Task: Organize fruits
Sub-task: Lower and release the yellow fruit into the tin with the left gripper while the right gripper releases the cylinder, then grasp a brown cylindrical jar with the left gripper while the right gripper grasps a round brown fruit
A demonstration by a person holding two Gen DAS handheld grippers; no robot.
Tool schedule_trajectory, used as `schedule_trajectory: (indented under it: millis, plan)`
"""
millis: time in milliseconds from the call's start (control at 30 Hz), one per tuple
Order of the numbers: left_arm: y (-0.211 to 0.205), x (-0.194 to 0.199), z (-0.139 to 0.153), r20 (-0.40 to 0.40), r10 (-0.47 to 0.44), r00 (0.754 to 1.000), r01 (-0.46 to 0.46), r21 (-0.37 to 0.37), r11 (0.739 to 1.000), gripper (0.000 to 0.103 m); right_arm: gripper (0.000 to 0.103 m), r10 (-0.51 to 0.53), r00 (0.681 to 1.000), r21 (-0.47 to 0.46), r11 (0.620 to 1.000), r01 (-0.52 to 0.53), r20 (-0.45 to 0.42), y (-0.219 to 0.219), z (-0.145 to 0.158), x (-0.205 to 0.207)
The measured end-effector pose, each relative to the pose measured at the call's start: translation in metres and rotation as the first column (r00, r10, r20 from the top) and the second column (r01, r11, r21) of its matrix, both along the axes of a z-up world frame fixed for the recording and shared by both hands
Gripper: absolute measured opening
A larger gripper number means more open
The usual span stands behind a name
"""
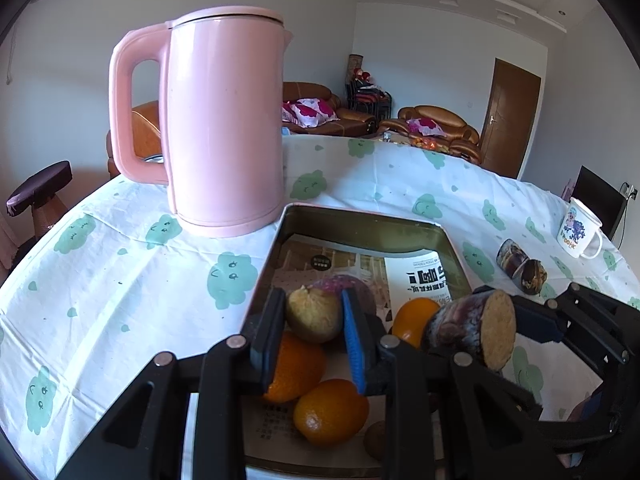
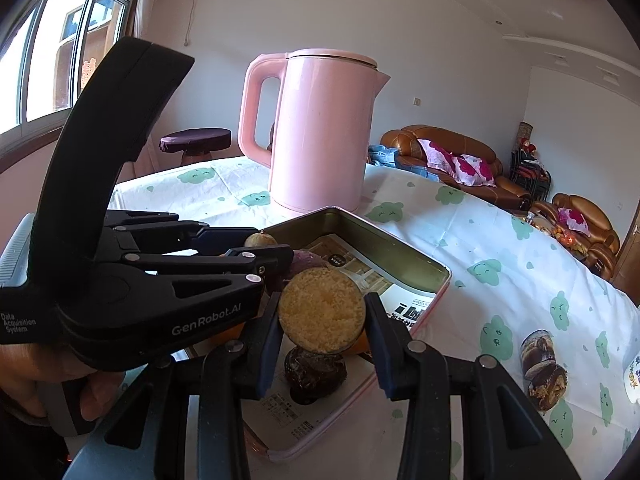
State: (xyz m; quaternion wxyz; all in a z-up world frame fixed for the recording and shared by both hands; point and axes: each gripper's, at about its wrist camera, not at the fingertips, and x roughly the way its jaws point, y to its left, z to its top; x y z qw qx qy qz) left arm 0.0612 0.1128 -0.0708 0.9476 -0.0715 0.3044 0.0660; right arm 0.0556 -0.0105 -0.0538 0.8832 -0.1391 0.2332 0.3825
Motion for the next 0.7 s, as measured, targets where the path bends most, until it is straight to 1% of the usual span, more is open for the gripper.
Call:
schedule_trajectory:
  millis: [33,133,167,200,233,300,367,400,533,600,700]
  plan:
    - [0.0,-0.001,0.0,0.002,-0.003,1.0,0.003,0.0,1.0,0.033,0.042,-0.005,1.0,0.0,1.0,0.005,-0.001,0.0,0.0,0.0]
    - [-0.003,-0.002,0.002,0.008,-0.007,1.0,0.007,0.011,1.0,0.033,0.048,-0.016,1.0,0.005,1.0,0.016,0.003,-0.001,0.001,0.0]
    - [-0.003,-0.003,0.003,0.011,-0.009,1.0,0.009,0.007,1.0,0.038,0.051,-0.024,1.0,0.007,1.0,0.024,0.008,-0.002,0.001,-0.001]
    - [-0.002,-0.004,0.004,0.013,-0.002,1.0,0.002,0.007,1.0,0.045,0.051,-0.029,0.999,0.009,1.0,0.029,0.013,-0.004,0.002,-0.001]
    - [-0.002,-0.005,0.005,0.015,0.007,1.0,-0.007,0.012,1.0,0.048,0.051,-0.031,0.999,0.012,0.999,0.031,0.014,-0.005,0.002,-0.002]
    - [0.0,-0.007,0.008,0.021,0.021,1.0,-0.021,0.009,1.0,0.063,0.051,-0.035,0.999,0.023,0.999,0.035,0.011,-0.01,0.005,-0.003]
    - [0.003,-0.009,0.011,0.028,0.033,0.999,-0.033,-0.002,0.999,0.072,0.052,-0.039,0.999,0.029,0.999,0.038,0.018,-0.016,0.008,-0.005]
    - [0.003,-0.011,0.012,0.034,0.035,0.999,-0.035,-0.007,0.999,0.075,0.053,-0.048,0.999,0.032,0.998,0.047,0.025,-0.019,0.01,-0.006]
    - [-0.001,-0.014,0.021,0.053,0.031,0.998,-0.031,-0.014,0.999,0.076,0.054,-0.089,0.994,0.03,0.996,0.087,0.056,-0.041,0.021,-0.008]
    - [-0.005,-0.015,0.025,0.062,0.026,0.998,-0.025,-0.011,1.0,0.08,0.057,-0.137,0.989,0.02,0.99,0.136,0.061,-0.059,0.023,-0.003]
    - [-0.014,-0.014,0.031,0.076,0.019,0.997,-0.018,-0.016,1.0,0.086,0.059,-0.246,0.969,0.021,0.969,0.245,0.031,-0.096,0.021,0.016]
